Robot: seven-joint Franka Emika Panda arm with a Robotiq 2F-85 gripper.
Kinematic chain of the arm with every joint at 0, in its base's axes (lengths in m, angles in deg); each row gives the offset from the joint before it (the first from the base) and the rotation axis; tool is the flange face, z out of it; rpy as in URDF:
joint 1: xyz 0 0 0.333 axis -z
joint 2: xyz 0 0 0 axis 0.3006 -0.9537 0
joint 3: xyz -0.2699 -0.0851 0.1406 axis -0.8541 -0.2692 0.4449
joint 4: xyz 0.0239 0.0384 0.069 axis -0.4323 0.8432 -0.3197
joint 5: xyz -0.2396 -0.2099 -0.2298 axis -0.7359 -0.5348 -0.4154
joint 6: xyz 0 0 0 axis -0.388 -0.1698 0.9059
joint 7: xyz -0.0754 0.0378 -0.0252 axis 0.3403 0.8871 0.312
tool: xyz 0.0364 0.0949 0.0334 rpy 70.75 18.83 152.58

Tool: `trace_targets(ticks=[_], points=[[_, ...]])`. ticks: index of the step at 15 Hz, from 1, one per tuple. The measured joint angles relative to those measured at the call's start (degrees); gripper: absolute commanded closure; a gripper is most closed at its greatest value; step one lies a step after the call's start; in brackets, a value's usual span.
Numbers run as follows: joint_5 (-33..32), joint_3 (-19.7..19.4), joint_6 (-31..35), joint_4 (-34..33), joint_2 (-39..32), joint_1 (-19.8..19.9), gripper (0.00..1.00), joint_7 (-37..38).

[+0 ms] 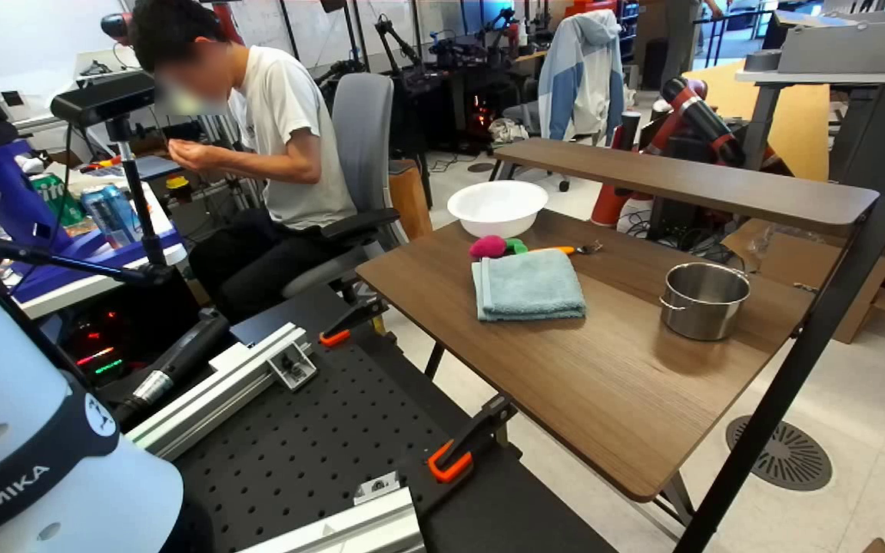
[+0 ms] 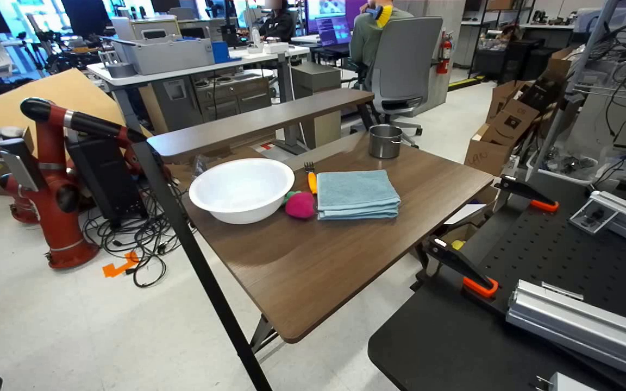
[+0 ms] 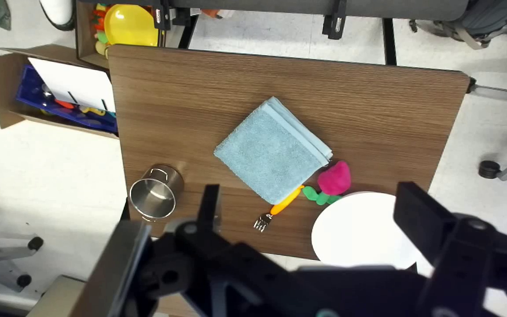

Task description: Move the fork away from the bowl

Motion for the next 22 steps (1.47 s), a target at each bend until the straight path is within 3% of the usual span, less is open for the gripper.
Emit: trace_targets(ticks=[5, 8, 15, 22], points=[[0.0, -0.21, 0.67, 0.41, -0.22, -0.01, 0.0, 0.1], [-0.08, -0.37, 5.97, 1.9, -3.97, 0.65, 0.0, 2.12], [0.11, -4.54, 22.41, 0.57, -22.04, 3.18, 0.0, 4.39], [7.3, -11.24, 25.82, -13.97, -42.8, 4.15, 0.0, 2.77]])
